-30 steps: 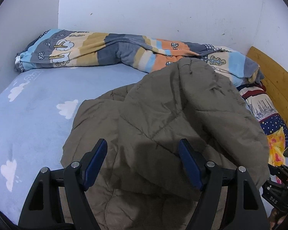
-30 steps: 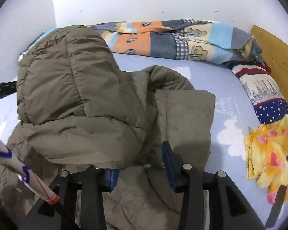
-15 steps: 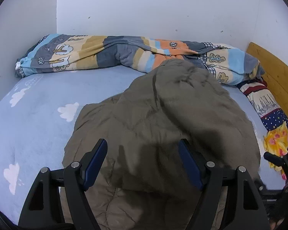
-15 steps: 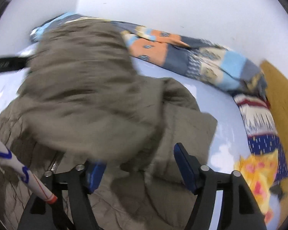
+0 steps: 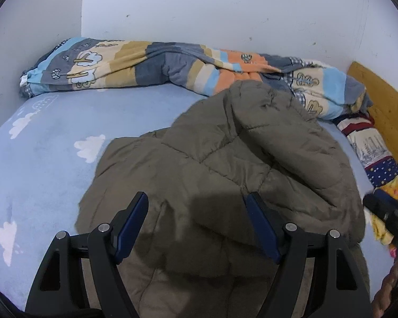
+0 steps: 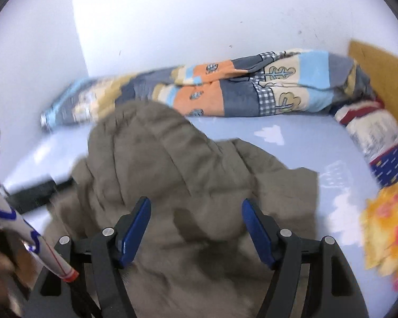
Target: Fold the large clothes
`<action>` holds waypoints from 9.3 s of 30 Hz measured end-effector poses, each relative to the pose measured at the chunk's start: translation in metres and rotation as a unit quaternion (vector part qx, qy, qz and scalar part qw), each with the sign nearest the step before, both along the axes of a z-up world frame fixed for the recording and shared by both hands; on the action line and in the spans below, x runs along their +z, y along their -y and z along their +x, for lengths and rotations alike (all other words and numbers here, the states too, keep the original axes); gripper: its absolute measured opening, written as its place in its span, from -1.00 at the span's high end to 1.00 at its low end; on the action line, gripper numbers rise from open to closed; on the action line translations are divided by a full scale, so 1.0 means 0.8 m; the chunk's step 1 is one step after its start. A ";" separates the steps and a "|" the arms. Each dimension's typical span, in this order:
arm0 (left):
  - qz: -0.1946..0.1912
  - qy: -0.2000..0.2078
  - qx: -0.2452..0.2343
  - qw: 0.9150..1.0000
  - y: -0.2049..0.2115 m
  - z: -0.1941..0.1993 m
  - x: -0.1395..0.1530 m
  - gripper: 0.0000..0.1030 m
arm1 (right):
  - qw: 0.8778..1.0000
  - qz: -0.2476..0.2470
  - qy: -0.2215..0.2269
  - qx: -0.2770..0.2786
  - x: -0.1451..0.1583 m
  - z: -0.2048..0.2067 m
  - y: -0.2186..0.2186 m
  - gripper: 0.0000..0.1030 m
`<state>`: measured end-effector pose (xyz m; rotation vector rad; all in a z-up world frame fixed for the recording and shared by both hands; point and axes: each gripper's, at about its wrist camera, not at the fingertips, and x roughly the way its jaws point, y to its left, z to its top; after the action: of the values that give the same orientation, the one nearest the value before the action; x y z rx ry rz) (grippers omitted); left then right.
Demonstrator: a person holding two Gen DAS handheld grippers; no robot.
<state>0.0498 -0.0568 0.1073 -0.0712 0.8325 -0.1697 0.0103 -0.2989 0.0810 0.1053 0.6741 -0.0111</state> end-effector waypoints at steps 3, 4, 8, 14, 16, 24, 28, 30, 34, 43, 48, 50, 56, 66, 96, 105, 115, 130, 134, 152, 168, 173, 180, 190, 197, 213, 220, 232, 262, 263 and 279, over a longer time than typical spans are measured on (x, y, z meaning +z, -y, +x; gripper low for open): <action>0.026 -0.016 -0.014 0.999 0.017 0.015 -0.024 -0.47 | 1.000 0.013 -0.001 -0.012 -0.012 0.022 -0.007 -0.37; 0.039 -0.023 -0.019 0.999 0.023 0.019 -0.032 -0.47 | 1.000 0.015 -0.017 -0.012 -0.025 0.034 -0.010 -0.37; 0.065 -0.056 -0.027 0.996 0.032 0.030 -0.062 -0.48 | 0.996 0.019 -0.083 -0.021 -0.071 0.056 -0.011 -0.37; 0.068 -0.076 -0.028 0.994 0.027 0.031 -0.078 -0.55 | 0.991 -0.019 -0.129 -0.027 -0.100 0.069 -0.010 -0.36; 0.076 -0.068 -0.029 0.994 0.028 0.025 -0.073 -0.54 | 0.991 -0.027 -0.131 -0.028 -0.099 0.068 -0.011 -0.36; 0.054 0.012 -0.030 0.998 0.018 0.005 -0.007 -0.54 | 0.997 0.031 -0.067 -0.039 -0.028 0.038 0.024 -0.37; 0.059 -0.010 -0.017 0.998 0.007 0.021 -0.022 -0.54 | 0.993 0.028 -0.078 -0.087 -0.029 0.042 0.058 -0.19; 0.073 -0.037 -0.006 0.997 0.003 0.033 -0.041 -0.54 | 0.988 0.034 -0.106 -0.103 -0.047 0.050 0.073 0.10; 0.090 -0.073 0.001 0.993 0.004 0.039 -0.064 -0.55 | 0.980 0.067 -0.155 -0.111 -0.080 0.059 0.085 0.12; 0.070 -0.002 -0.004 0.998 0.018 0.008 -0.017 -0.54 | 0.990 0.007 -0.108 -0.095 -0.037 0.041 0.042 0.12; 0.067 0.007 -0.041 0.997 0.040 0.000 -0.016 -0.54 | 0.994 -0.024 -0.096 -0.039 -0.032 0.046 -0.011 0.12; 0.074 -0.004 -0.046 0.996 0.046 0.001 -0.026 -0.54 | 0.993 -0.039 -0.107 -0.022 -0.044 0.049 -0.028 0.12; 0.084 -0.035 -0.046 0.995 0.050 0.009 -0.052 -0.54 | 0.990 -0.060 -0.128 -0.019 -0.068 0.054 -0.039 0.12; 0.086 -0.053 -0.044 0.994 0.045 0.013 -0.065 -0.54 | 0.988 -0.067 -0.138 -0.016 -0.080 0.059 -0.035 0.11; 0.078 -0.049 0.000 0.996 0.019 0.021 -0.048 -0.54 | 0.989 -0.024 -0.138 -0.049 -0.067 0.066 0.011 0.08; 0.072 -0.022 -0.016 0.997 0.035 0.014 -0.036 -0.54 | 0.996 -0.005 -0.087 -0.013 -0.045 0.054 -0.019 0.08; 0.076 -0.052 -0.011 0.996 0.029 0.016 -0.045 -0.54 | 0.991 0.003 -0.134 -0.005 -0.075 0.059 -0.020 0.08; 0.082 -0.061 -0.011 0.995 -0.037 -0.060 -0.021 -0.54 | 0.983 -0.007 -0.173 -0.054 -0.076 -0.026 0.051 -0.08; 0.078 -0.095 -0.012 0.992 -0.053 -0.104 -0.044 -0.54 | 0.976 -0.003 -0.207 -0.068 -0.096 -0.074 0.055 -0.08; 0.077 -0.084 0.042 0.993 -0.142 -0.289 -0.029 -0.54 | 0.973 0.057 -0.187 -0.121 -0.090 -0.279 0.056 -0.16; -0.004 -0.166 0.129 0.978 -0.261 -0.338 -0.072 -0.54 | 0.957 0.123 -0.209 -0.161 -0.114 -0.351 0.081 -0.21; -0.045 -0.166 0.134 0.976 -0.291 -0.358 -0.070 -0.54 | 0.950 0.141 -0.198 -0.198 -0.116 -0.385 0.117 -0.31; -0.104 -0.210 0.143 0.962 -0.287 -0.361 -0.107 -0.54 | 0.931 0.208 -0.214 -0.210 -0.143 -0.406 0.146 -0.31; -0.120 -0.223 0.118 0.960 -0.251 -0.375 -0.124 -0.44 | 0.917 0.261 -0.228 -0.200 -0.165 -0.411 0.152 -0.32; -0.118 -0.215 0.128 0.961 -0.250 -0.379 -0.125 -0.45 | 0.913 0.268 -0.238 -0.195 -0.176 -0.402 0.146 -0.37; -0.069 -0.185 0.123 0.973 -0.230 -0.369 -0.124 -0.33 | 0.931 0.242 -0.234 -0.145 -0.173 -0.380 0.107 0.14; -0.035 -0.169 0.111 0.979 -0.216 -0.365 -0.120 -0.19 | 0.935 0.223 -0.235 -0.147 -0.179 -0.375 0.099 0.16; 0.038 -0.129 0.077 0.988 -0.186 -0.370 -0.109 0.20 | 0.968 0.043 -0.216 -0.121 -0.150 -0.363 0.036 0.58; 0.118 -0.111 0.077 0.984 -0.165 -0.363 -0.115 -0.06 | 0.968 -0.004 -0.224 -0.117 -0.149 -0.364 0.029 0.58; 0.117 -0.112 0.078 0.984 -0.166 -0.362 -0.115 -0.06 | 0.967 -0.004 -0.224 -0.117 -0.150 -0.364 0.029 0.58; 0.115 -0.094 0.054 0.987 -0.157 -0.371 -0.103 0.49 | 0.968 -0.006 -0.221 -0.119 -0.150 -0.365 0.029 0.58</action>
<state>-0.2467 0.0689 0.0247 0.0852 1.0298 0.0368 -0.2814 -0.3221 -0.0389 0.1751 1.1034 -0.2773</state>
